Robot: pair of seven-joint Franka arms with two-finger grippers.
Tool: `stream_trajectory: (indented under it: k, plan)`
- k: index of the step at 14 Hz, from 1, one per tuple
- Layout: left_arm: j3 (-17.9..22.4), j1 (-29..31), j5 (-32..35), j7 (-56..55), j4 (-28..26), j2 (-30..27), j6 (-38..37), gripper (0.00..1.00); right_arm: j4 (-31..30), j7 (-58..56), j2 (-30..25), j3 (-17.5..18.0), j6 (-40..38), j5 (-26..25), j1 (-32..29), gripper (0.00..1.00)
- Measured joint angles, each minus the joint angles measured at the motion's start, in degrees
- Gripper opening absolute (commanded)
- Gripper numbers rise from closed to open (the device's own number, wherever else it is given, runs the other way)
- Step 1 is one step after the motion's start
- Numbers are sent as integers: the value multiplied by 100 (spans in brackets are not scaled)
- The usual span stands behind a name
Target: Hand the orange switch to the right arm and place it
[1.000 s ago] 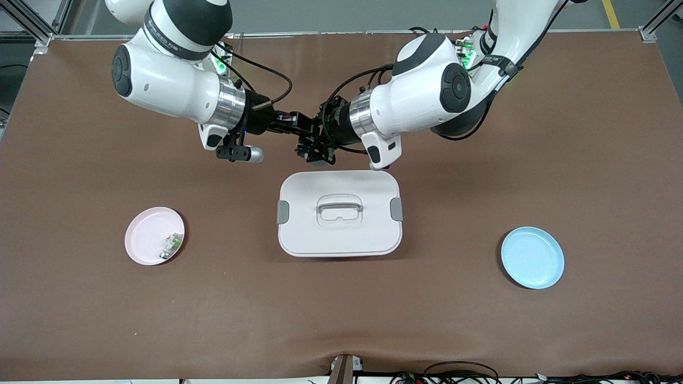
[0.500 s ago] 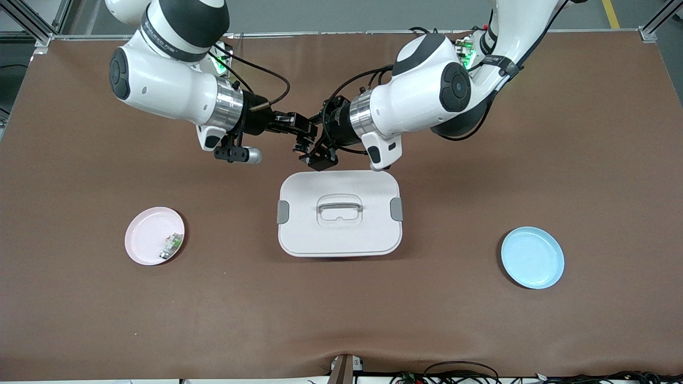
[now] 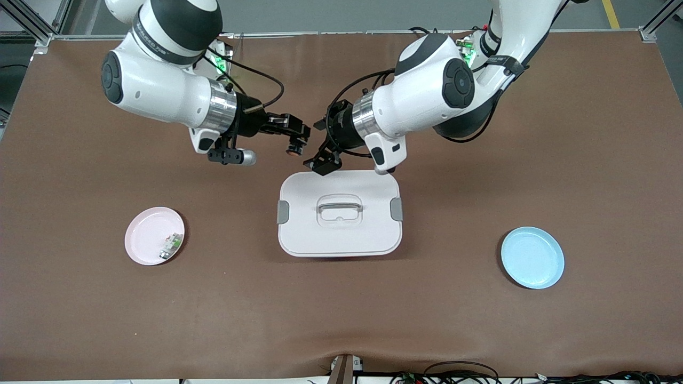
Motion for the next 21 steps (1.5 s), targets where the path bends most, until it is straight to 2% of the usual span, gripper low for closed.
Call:
stream_trajectory:
  k: [4,7,10,14,18,21]
  plan:
    - [7,67,256,2,59,-40,-2,100,96,-790,-194,-15,-605,-1607,-70,0]
    - [13,234,886,117,71,-159,-158,100,105,-1662,-295,-109,-883,-2580,-93,0]
    - [14,329,1730,840,82,-297,-721,100,104,-3010,-304,-185,-977,-3108,-392,0]
    - [24,653,2327,1761,82,-376,-1323,100,99,-4934,-303,-228,-988,-3879,-970,0]
    - [36,1065,2953,3218,83,-421,-1936,100,95,-5996,-299,-235,-902,-4585,-1238,0]
    - [43,1388,3397,4112,84,-464,-2094,100,80,-6764,-250,-238,-737,-4775,-1503,0]
